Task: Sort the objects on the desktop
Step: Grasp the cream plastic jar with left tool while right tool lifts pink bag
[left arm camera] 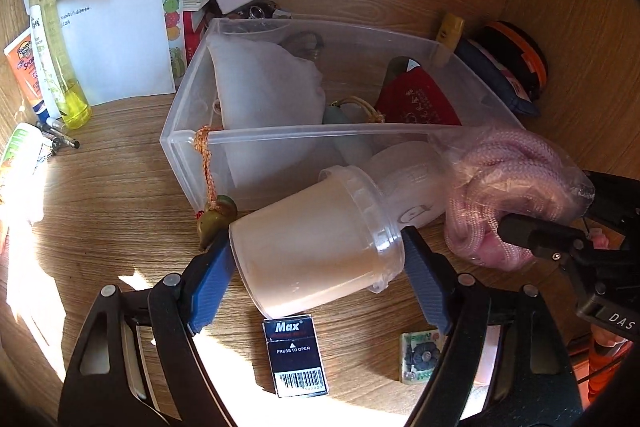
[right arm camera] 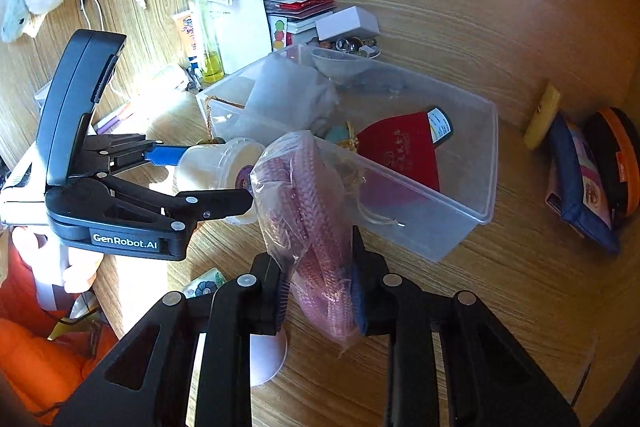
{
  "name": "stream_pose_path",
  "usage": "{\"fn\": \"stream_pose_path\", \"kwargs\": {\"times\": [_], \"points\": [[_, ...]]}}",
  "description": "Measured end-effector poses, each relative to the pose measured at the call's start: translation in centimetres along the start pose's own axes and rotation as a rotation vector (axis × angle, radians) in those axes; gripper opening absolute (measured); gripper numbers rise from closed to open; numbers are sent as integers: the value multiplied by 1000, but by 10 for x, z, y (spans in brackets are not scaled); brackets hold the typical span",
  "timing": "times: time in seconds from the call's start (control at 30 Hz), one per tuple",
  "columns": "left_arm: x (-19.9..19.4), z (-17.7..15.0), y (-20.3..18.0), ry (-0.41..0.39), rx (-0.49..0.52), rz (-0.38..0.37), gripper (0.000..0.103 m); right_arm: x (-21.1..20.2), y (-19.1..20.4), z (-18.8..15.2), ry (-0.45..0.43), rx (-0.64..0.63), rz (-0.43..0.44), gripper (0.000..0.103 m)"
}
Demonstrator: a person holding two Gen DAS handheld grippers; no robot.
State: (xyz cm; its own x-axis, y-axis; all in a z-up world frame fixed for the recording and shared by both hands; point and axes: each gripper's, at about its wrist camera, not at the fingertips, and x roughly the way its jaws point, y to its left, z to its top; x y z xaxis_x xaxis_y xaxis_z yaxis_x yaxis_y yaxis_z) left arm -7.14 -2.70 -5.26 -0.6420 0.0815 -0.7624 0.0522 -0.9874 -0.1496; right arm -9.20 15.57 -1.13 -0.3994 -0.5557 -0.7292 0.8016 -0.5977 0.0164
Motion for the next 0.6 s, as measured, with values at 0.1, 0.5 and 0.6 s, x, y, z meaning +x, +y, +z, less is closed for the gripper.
{"fn": "stream_pose_path", "kwargs": {"times": [0.1, 0.5, 0.6], "points": [[-2, -3, 0, -14, 6, 1, 77, -1, 1, -1, -4, -3, -7, 23], [-25, -5, 1, -57, 0, -17, 66, -19, -9, 8, -63, 41, 9, 18], [-30, -3, 0, -64, 3, -37, 66, -24, -8, 11, -86, 43, 0, 18]]}}
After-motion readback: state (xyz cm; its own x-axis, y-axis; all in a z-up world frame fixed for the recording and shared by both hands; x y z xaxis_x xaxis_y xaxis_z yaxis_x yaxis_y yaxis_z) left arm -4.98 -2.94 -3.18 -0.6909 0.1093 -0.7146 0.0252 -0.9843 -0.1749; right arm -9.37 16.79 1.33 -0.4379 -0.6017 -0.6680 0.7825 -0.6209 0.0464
